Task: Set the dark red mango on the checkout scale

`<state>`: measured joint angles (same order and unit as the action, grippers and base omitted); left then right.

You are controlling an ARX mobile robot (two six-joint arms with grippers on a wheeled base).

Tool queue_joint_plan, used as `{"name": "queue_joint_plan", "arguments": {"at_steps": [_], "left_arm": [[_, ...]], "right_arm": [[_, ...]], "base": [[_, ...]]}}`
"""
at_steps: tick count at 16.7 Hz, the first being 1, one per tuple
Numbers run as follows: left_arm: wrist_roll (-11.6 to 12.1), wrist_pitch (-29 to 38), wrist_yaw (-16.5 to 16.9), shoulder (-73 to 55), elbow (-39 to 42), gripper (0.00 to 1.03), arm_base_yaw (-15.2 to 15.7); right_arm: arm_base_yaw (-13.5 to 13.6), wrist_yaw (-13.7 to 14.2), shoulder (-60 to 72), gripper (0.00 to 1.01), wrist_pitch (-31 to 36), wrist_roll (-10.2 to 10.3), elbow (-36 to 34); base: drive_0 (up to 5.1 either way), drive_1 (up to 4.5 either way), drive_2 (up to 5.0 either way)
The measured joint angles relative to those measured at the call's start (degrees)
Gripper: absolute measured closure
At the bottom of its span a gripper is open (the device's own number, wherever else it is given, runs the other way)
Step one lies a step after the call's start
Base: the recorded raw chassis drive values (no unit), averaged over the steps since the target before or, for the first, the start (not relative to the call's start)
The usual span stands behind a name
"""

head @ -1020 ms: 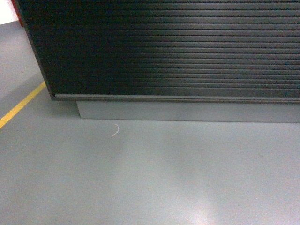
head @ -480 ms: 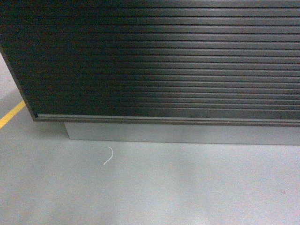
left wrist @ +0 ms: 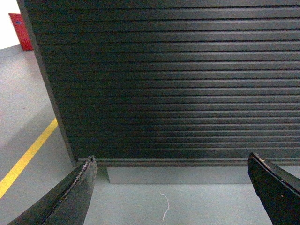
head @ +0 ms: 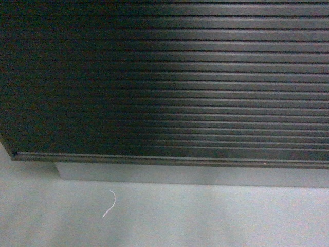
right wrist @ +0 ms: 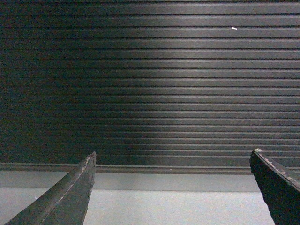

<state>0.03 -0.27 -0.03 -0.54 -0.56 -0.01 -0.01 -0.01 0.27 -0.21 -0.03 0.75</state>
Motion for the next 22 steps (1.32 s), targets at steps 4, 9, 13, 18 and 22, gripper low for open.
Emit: {"name": "queue_joint_plan", "arguments": {"at_steps": [4,9,13,18,22], "left_arm": [[0.00,0.02,0.04,0.00,0.00,0.05,0.00],[0.00,-0.17,0.02,0.00,0.00,0.05,0.00],[0.00,0.07,0.02,0.00,0.00,0.05,0.00],[0.00,0.09,0.02,0.00,0.00,0.05,0.00],[0.00,0.09,0.02,0.00,0.00,0.05,0.00]], "right_arm": [[0.00,0.02,0.02,0.03,-0.15,0.00,0.00],[0.00,0.00,0.02,0.03,-0.13,0.00,0.00],[0.00,0.00,0.02,0.03,-0.04,0.00,0.00],[0.00,0.00,0.02,0.03,-0.02,0.00,0.00],[0.00,0.00,0.02,0.03,-0.02,0.00,0.00]], "base": [[0.1,4.32,-4.1],[0.1,4.32,-4.1],[0.0,0.00,0.0],[0.0,0.00,0.0],[0.0,0.00,0.0]]}}
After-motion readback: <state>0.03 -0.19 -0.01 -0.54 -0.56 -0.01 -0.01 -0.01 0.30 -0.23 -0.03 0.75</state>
